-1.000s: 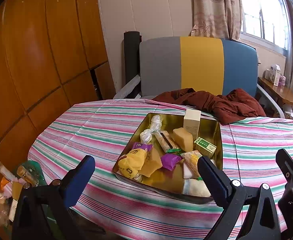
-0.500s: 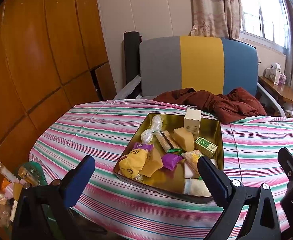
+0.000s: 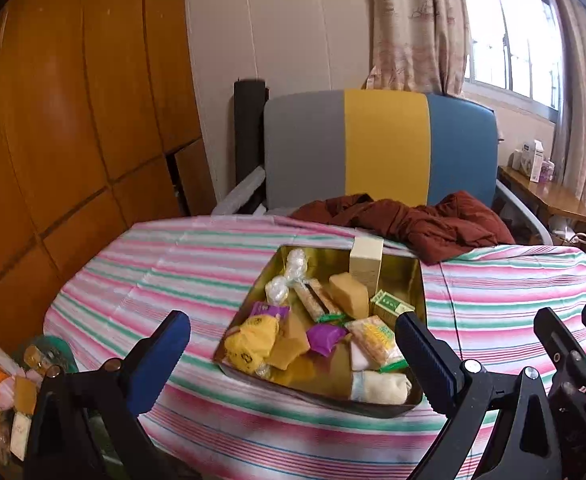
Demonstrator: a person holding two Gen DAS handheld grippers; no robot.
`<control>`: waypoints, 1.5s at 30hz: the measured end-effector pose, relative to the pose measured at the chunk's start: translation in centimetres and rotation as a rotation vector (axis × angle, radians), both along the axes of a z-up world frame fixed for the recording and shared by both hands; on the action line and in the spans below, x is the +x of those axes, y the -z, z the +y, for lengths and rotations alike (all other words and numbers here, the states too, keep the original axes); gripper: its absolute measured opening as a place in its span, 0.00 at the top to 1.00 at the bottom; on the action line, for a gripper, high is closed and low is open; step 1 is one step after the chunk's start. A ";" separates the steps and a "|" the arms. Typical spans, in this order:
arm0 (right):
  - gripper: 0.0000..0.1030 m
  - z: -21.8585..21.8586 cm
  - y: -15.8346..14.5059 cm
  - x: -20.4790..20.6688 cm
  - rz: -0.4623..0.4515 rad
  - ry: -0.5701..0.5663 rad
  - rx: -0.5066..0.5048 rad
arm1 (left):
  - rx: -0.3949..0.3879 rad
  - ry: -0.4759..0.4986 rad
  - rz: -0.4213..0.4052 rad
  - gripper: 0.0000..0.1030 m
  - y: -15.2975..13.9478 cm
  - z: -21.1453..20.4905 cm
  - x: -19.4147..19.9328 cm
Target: Organize objects
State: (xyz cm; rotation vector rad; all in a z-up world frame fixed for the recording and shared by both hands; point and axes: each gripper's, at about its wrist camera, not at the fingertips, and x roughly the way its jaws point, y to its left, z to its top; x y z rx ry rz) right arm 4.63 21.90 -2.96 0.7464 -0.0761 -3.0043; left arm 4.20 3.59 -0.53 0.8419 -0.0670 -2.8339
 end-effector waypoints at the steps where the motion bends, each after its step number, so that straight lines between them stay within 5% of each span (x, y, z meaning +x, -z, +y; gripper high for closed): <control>1: 0.32 0.0 0.0 0.1 0.002 0.001 0.001 | -0.021 -0.004 0.009 0.00 -0.2 0.2 0.1; 18: 0.32 0.5 0.0 0.5 0.014 0.006 0.005 | 0.113 -0.026 0.013 0.00 -1.0 -2.3 0.2; 30: 0.32 0.6 0.1 0.6 0.014 0.002 0.005 | 0.085 -0.033 -0.035 0.00 0.0 -2.4 -0.7; 36: 0.32 0.6 0.2 0.6 0.012 0.000 -0.001 | 0.029 -0.019 -0.047 0.00 0.2 -2.0 -1.0; 40: 0.32 0.4 0.1 0.7 0.013 -0.006 0.004 | -0.074 0.026 0.006 0.00 -0.1 -0.3 -0.2; 45: 0.32 0.2 0.2 0.8 0.014 -0.011 0.013 | 0.019 0.101 -0.004 0.00 -0.9 -0.6 0.0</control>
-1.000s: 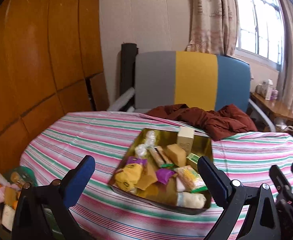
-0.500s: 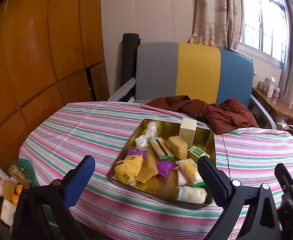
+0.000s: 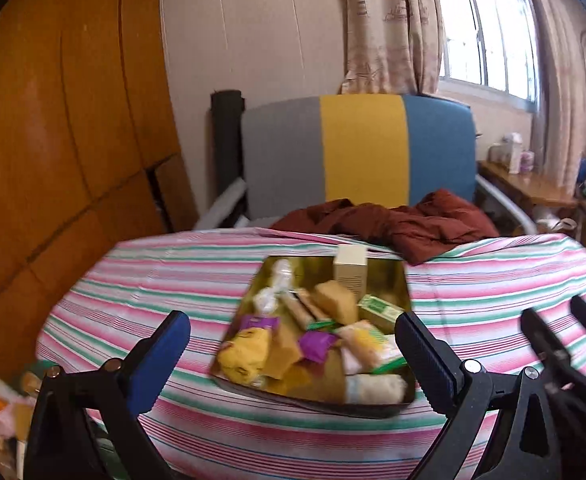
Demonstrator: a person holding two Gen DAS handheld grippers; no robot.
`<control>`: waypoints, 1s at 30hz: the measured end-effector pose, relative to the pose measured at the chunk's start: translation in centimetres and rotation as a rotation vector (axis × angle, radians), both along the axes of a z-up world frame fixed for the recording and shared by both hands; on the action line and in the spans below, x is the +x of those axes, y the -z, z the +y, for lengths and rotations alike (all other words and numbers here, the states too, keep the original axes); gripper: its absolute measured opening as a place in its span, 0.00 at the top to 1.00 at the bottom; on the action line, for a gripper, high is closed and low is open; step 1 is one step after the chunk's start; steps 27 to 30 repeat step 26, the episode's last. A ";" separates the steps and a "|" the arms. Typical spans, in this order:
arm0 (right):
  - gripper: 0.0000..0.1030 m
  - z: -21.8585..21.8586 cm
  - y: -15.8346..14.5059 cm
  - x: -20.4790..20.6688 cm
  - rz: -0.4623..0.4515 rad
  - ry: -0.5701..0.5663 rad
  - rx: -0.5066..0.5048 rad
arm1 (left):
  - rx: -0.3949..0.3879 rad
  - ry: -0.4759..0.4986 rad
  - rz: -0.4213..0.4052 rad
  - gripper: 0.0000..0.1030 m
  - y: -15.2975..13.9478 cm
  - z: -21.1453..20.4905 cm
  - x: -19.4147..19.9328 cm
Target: Organize objects
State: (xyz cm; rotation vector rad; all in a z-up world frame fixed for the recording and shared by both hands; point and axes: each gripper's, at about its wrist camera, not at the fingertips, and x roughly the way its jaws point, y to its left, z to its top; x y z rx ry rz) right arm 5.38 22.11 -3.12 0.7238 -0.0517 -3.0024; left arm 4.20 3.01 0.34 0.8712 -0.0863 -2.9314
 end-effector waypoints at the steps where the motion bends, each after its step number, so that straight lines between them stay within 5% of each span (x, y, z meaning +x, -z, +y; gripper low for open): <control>1: 0.32 0.1 0.0 0.0 0.000 0.000 -0.004 | 0.011 0.000 -0.007 0.00 -0.1 -0.2 -0.1; 30: 0.32 -1.0 0.5 -0.5 -0.018 -0.018 -0.002 | -0.013 -0.068 -0.054 0.00 1.2 -2.1 -1.6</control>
